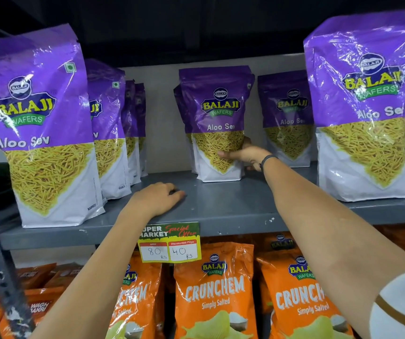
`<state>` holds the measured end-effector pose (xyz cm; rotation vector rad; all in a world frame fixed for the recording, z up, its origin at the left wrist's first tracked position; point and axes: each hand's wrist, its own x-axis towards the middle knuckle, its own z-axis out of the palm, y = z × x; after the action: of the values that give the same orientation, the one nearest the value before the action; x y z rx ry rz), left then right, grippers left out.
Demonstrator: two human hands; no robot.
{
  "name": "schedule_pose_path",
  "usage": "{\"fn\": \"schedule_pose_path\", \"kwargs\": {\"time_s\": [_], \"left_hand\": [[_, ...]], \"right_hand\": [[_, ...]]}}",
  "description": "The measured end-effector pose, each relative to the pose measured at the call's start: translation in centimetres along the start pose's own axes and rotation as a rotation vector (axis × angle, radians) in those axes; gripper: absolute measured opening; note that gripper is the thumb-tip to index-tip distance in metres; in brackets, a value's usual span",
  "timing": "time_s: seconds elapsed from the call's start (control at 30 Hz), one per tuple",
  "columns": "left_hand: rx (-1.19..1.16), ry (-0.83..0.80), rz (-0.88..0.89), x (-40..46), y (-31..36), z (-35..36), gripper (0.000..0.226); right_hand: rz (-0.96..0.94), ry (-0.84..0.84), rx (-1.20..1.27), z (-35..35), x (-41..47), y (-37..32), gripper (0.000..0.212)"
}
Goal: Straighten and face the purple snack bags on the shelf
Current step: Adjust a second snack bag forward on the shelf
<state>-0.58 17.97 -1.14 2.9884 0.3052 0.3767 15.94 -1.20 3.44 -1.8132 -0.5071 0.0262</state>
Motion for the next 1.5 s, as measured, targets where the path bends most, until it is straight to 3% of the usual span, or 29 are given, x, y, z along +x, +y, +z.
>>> {"fn": "schedule_pose_path", "kwargs": {"time_s": [0.67,1.2,1.5], "left_hand": [[0.015,0.007,-0.012,0.0,0.2,-0.1,0.049],[0.025,0.013,-0.012,-0.1,0.0,-0.1,0.046],[0.016,0.014,-0.018,-0.1,-0.1,0.0,0.045]], "right_hand": [[0.01,-0.009,-0.047,0.0,-1.1,-0.3,0.093],[0.04,-0.058,-0.062,0.5,-4.4,-1.2,0.104],[-0.033,-0.02,-0.055,0.2,-5.9,-1.1,0.094]]}}
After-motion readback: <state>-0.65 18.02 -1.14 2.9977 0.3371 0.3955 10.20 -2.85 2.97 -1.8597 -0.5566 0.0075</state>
